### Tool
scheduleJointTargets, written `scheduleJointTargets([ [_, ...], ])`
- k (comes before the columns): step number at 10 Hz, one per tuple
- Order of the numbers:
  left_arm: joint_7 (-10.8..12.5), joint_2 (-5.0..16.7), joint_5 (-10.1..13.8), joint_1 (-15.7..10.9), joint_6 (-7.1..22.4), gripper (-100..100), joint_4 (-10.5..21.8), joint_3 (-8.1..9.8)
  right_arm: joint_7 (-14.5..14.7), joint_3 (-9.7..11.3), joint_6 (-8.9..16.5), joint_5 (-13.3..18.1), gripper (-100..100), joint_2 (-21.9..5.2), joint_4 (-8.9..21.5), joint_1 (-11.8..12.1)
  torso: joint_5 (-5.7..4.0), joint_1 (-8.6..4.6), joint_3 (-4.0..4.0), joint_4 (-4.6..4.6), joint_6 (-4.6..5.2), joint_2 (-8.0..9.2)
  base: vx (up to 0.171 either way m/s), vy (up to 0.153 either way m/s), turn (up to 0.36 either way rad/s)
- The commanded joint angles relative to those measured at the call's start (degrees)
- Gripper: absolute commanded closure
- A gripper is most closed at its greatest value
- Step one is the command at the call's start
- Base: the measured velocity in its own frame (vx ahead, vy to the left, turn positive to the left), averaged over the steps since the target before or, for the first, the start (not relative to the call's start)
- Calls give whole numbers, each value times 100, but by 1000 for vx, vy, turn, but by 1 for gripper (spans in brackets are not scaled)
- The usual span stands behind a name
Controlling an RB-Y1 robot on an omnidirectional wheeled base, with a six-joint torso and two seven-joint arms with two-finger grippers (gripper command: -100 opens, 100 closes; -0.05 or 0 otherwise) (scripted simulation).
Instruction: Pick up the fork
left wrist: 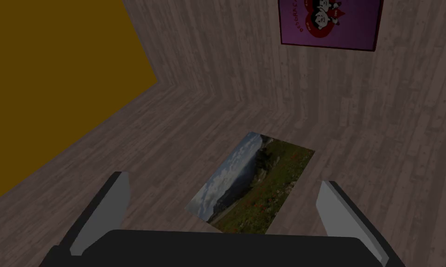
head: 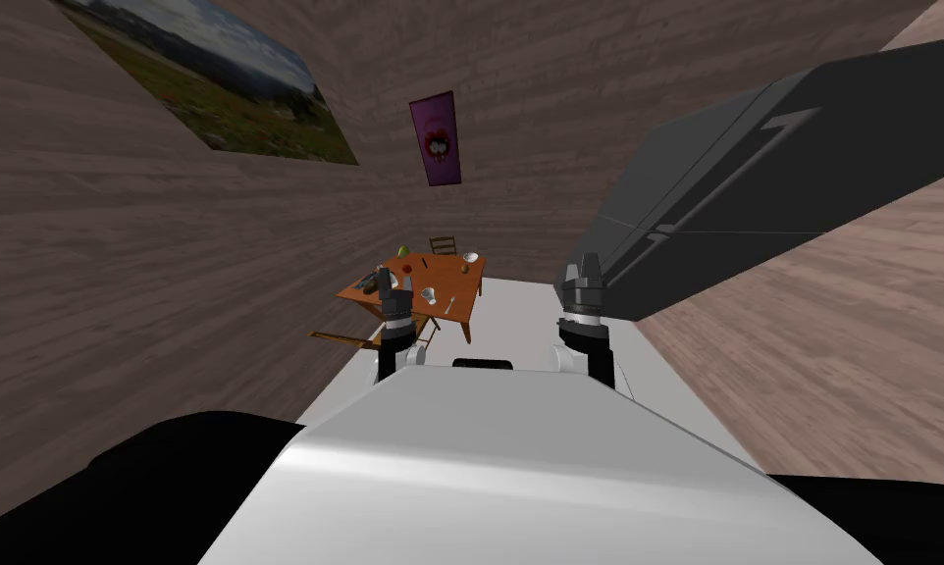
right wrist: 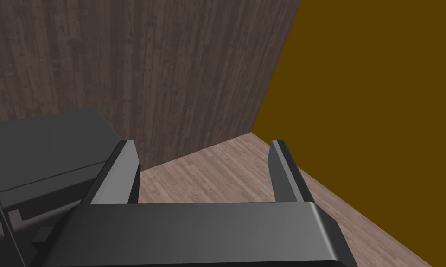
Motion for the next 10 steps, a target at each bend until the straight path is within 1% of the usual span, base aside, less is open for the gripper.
scheduleJointTargets([
  [1,35,187,23,24,63,-100,42,27,0,0,0,0,0,0,0,0,0,0,0,0,0,0,5,-19,64],
  [3,115,469,76,76,208,-100,144,88,0,0,0,0,0,0,0,0,-3,-15,-1,0,-1,-1,6,-61,91],
  [5,235,745,155,150,426,-100,297,179,0,1,0,0,0,1,0,0,-6,-30,-3,-1,-1,-6,19,-93,119],
  [7,389,987,256,241,709,-100,493,294,0,1,0,0,0,1,0,1,-9,-44,-5,-2,-2,-8,24,-128,146],
  [10,676,1272,442,397,1214,-100,857,503,0,1,0,0,0,1,0,1,-12,-56,-9,-3,-1,-16,39,-144,170],
])
